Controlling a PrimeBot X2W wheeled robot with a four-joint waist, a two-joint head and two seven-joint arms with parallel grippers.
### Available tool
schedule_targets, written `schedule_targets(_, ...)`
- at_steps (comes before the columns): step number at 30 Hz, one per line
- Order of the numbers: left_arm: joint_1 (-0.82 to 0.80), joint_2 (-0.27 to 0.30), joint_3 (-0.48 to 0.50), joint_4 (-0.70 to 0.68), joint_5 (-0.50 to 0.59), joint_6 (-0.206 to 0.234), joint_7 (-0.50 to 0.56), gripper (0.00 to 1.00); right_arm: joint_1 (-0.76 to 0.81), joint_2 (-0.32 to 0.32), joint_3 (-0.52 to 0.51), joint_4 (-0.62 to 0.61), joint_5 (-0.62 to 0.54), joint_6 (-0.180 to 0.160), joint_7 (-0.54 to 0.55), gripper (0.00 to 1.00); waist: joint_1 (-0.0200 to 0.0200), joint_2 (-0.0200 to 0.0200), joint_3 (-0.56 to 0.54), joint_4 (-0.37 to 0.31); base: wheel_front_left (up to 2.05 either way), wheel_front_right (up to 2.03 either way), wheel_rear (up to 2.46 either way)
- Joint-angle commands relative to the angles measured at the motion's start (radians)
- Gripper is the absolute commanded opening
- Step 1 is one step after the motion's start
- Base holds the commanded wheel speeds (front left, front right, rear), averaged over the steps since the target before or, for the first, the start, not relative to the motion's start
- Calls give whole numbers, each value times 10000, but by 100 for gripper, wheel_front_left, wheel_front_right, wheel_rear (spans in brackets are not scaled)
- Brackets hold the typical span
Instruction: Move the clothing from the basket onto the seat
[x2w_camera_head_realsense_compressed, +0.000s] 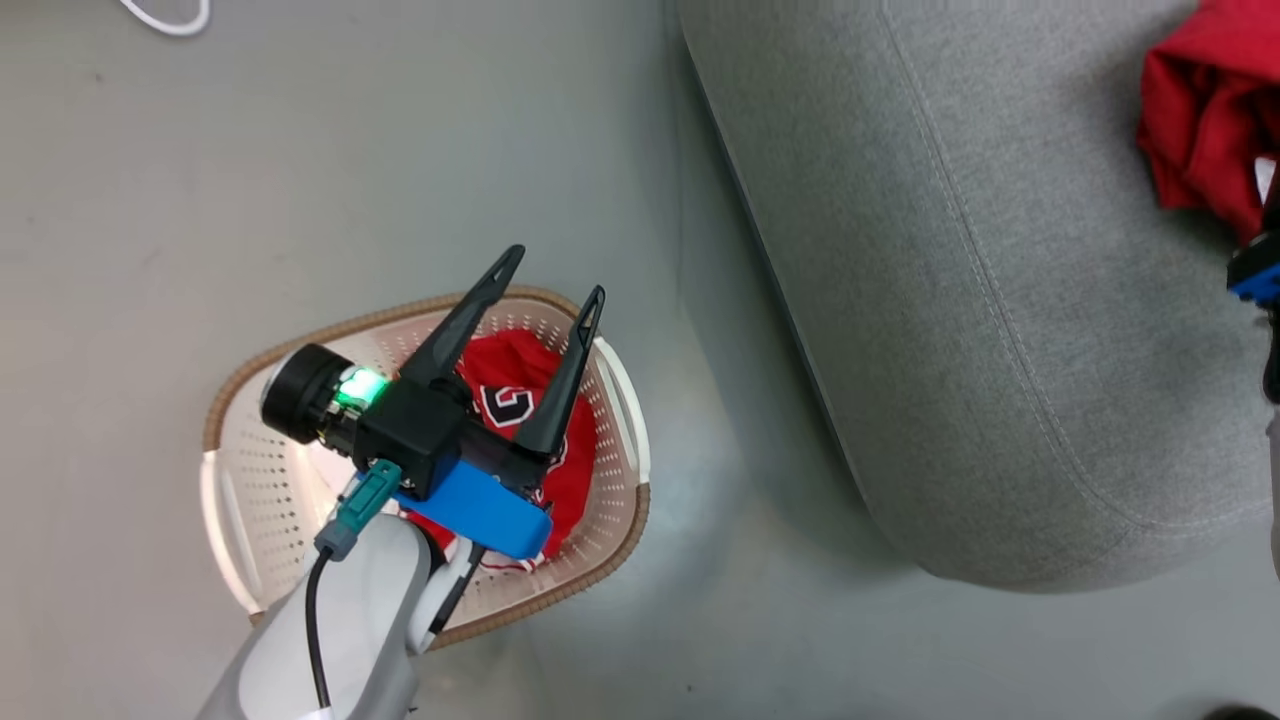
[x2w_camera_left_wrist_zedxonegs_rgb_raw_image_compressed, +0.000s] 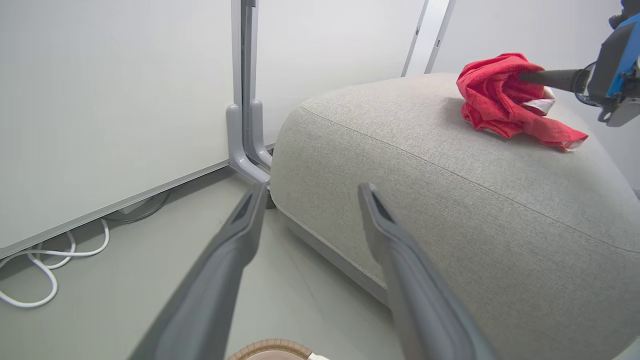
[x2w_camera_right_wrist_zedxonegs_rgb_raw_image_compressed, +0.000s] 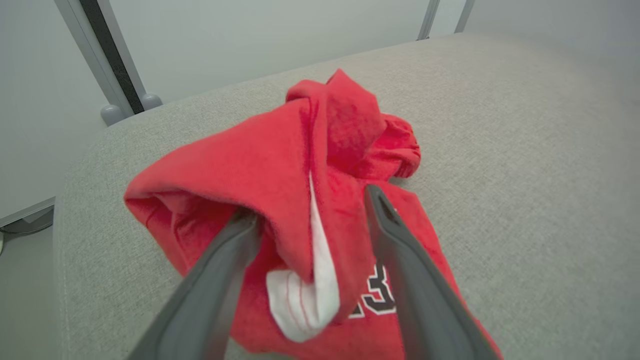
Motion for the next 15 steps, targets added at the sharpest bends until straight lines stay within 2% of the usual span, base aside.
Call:
schedule_targets(1,108,-59,51,63,-54,-20,-31,100,216,-69,56,-77,-77,1,-49,100,-1,0,-373,191,0,0,0)
schedule_targets(8,703,-538,317,466,-265,-20,-31,100,1168,-231,480,-284,-13,1,-46,100,-1,0,-1594,661,0,0,0)
schedule_targets(15,1535,-905,766,909,-364,-20,-31,100,2304,-79,1197,-985,182,1,-44,100,-1,0,-2879,1009,0,0,0)
